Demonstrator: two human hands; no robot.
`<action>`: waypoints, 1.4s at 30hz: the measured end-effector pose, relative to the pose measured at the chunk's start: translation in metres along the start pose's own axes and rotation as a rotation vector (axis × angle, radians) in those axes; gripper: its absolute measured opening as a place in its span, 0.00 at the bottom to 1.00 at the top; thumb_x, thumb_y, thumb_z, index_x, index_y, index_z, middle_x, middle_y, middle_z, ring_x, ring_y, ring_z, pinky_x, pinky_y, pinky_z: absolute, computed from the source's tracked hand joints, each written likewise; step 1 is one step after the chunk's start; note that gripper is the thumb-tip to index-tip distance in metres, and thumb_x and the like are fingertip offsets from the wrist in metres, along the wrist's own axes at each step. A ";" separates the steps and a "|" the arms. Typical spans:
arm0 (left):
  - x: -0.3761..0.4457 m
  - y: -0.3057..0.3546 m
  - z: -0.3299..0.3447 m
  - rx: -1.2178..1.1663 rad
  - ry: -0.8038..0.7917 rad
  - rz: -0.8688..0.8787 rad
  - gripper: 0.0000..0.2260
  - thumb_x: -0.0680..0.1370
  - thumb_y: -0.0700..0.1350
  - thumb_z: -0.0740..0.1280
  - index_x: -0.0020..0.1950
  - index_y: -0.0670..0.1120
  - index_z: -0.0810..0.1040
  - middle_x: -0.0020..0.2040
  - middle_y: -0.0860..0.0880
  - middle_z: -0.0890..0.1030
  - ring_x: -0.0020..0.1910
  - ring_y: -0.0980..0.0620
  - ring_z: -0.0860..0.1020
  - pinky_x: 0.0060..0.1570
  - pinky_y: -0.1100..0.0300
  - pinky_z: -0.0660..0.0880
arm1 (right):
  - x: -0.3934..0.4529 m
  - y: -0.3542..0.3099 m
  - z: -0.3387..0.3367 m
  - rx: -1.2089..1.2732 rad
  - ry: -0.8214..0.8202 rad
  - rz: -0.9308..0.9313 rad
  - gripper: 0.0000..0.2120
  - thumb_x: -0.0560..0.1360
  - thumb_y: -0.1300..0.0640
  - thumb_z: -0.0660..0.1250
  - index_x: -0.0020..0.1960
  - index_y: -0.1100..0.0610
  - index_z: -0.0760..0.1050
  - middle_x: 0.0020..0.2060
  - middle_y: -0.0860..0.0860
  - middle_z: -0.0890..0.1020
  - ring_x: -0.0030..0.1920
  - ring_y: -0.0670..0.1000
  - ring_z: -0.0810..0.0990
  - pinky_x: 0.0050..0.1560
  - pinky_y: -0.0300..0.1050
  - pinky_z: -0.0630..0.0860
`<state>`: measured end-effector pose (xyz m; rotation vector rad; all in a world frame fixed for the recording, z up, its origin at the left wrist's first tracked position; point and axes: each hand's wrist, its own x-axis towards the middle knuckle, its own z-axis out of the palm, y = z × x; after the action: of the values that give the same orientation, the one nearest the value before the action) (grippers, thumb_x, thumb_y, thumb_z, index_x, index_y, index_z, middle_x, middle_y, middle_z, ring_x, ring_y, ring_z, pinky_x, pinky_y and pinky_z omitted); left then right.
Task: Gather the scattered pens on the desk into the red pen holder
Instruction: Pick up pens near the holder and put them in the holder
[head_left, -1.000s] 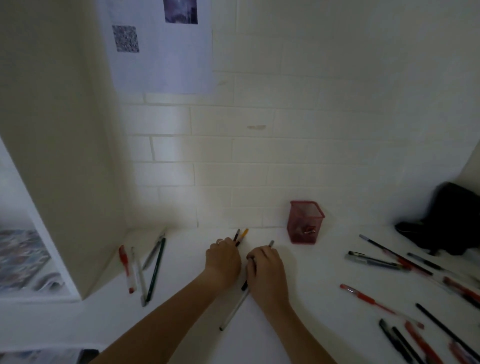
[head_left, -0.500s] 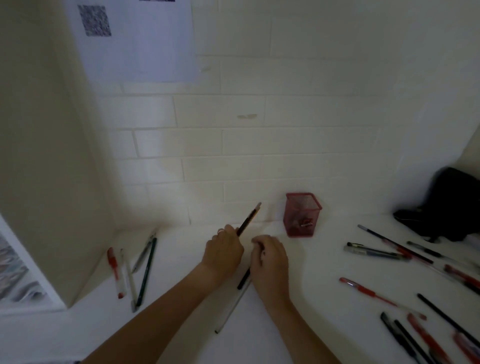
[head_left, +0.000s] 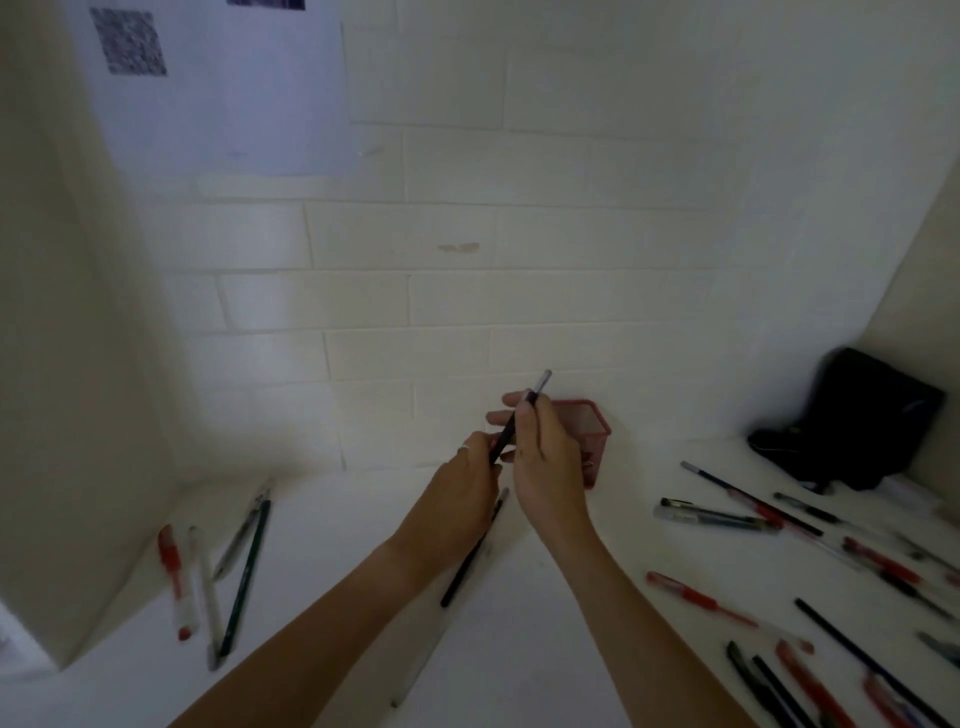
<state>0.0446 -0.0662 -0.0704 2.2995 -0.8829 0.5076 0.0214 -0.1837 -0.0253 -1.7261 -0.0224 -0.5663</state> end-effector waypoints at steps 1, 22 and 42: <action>0.008 0.002 0.000 -0.031 0.024 0.013 0.05 0.82 0.37 0.56 0.55 0.46 0.65 0.43 0.48 0.72 0.35 0.54 0.68 0.35 0.54 0.72 | 0.003 -0.006 -0.004 -0.017 0.012 -0.025 0.13 0.85 0.51 0.53 0.59 0.51 0.76 0.50 0.47 0.85 0.52 0.46 0.84 0.57 0.56 0.80; 0.148 0.049 0.038 -0.513 0.096 0.104 0.12 0.83 0.50 0.55 0.51 0.41 0.66 0.41 0.53 0.73 0.36 0.59 0.70 0.40 0.59 0.72 | 0.081 -0.012 -0.071 -0.254 0.304 -0.353 0.15 0.83 0.56 0.59 0.69 0.51 0.70 0.54 0.45 0.83 0.54 0.41 0.81 0.55 0.35 0.78; 0.159 0.030 0.050 -0.938 0.078 -0.259 0.02 0.83 0.37 0.60 0.56 0.41 0.69 0.44 0.45 0.80 0.47 0.51 0.81 0.55 0.57 0.79 | 0.061 0.063 -0.055 -0.133 0.171 0.116 0.19 0.81 0.58 0.55 0.71 0.47 0.68 0.62 0.46 0.76 0.62 0.46 0.75 0.63 0.45 0.74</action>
<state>0.1414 -0.1909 -0.0092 1.4780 -0.5830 0.0296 0.0756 -0.2673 -0.0533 -1.7890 0.2397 -0.6392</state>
